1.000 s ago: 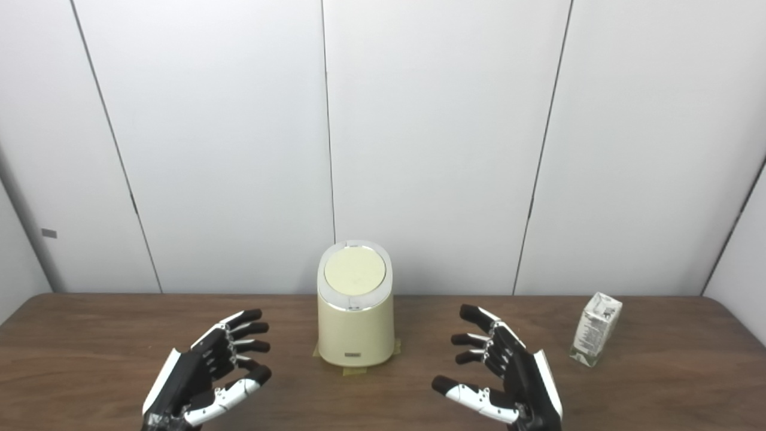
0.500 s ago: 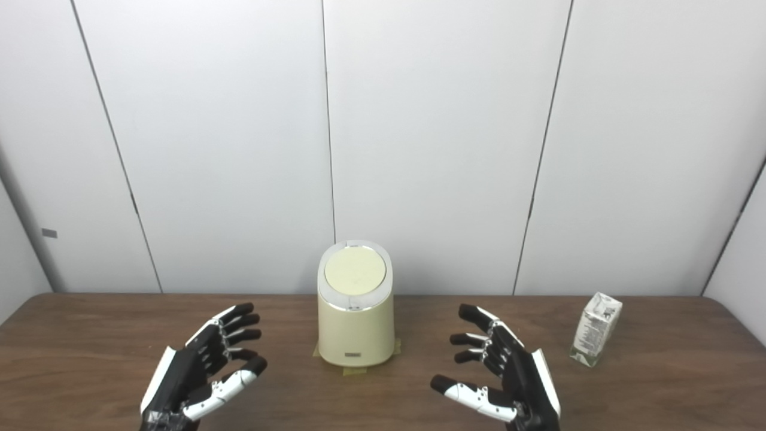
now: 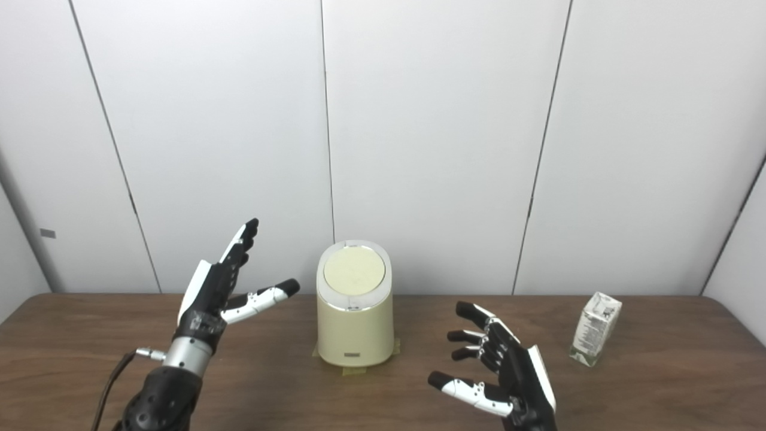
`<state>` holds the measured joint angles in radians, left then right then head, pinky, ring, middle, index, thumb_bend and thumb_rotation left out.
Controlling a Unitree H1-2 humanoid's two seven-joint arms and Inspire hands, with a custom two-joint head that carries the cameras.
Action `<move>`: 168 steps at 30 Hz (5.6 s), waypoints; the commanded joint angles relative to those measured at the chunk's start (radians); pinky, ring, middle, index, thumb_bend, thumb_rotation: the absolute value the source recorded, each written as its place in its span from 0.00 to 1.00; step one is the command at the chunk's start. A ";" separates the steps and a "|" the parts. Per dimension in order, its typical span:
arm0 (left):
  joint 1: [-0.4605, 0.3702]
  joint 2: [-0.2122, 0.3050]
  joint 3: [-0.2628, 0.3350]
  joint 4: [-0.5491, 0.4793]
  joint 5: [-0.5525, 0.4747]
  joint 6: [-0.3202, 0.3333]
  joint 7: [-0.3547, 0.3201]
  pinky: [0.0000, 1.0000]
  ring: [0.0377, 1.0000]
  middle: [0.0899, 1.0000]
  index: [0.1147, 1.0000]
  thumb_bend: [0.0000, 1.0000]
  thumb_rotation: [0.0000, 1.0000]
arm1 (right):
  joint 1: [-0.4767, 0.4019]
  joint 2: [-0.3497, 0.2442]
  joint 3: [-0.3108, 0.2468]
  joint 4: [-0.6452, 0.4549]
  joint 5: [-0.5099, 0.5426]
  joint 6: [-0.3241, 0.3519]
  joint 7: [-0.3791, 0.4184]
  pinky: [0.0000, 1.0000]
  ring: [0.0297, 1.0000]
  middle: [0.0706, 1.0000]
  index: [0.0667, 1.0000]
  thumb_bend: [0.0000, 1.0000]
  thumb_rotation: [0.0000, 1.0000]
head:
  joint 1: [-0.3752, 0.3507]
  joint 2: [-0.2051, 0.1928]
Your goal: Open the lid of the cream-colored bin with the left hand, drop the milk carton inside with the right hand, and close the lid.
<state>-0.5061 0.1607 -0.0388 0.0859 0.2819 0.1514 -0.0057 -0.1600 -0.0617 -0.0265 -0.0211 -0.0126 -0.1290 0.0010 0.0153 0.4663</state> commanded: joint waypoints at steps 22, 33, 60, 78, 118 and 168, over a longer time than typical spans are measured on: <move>-0.400 0.030 -0.250 0.273 0.333 0.193 -0.016 1.00 1.00 1.00 1.00 1.00 0.47 | -0.041 0.029 0.014 -0.067 -0.039 -0.006 -0.019 0.52 0.65 0.81 0.76 0.70 0.22 | -0.026 0.018; -0.393 0.015 -0.306 0.239 0.384 0.239 -0.046 1.00 1.00 1.00 1.00 1.00 0.46 | -0.046 0.053 0.008 -0.065 -0.037 -0.050 -0.036 0.50 0.62 0.79 0.74 0.70 0.22 | -0.041 0.027; -0.385 0.095 -0.497 0.308 0.719 0.172 -0.003 1.00 1.00 1.00 1.00 1.00 0.29 | -0.034 0.048 0.021 -0.117 -0.051 -0.006 -0.035 0.49 0.62 0.80 0.75 0.68 0.21 | -0.045 0.058; -0.400 0.136 -0.449 0.287 0.716 0.183 -0.063 1.00 1.00 1.00 1.00 1.00 0.31 | -0.031 0.043 0.020 -0.117 -0.045 0.006 -0.031 0.47 0.61 0.79 0.74 0.69 0.22 | -0.033 0.067; -0.379 0.043 -0.500 0.449 0.709 0.190 0.049 1.00 1.00 1.00 1.00 0.97 0.28 | -0.027 0.032 0.045 -0.161 -0.093 0.028 -0.030 0.47 0.62 0.79 0.74 0.68 0.13 | -0.038 0.091; -0.291 0.110 -0.260 0.114 0.628 0.153 0.044 0.83 0.99 0.99 0.97 0.81 0.39 | -0.027 0.026 0.045 -0.125 -0.076 0.007 -0.030 0.47 0.60 0.78 0.74 0.65 0.10 | -0.016 0.072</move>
<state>-0.7672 0.2594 -0.3173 0.2365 0.9138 0.3084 0.0268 -0.1576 -0.0408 0.0180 -0.1120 -0.0961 -0.0888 -0.0314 -0.0015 0.5384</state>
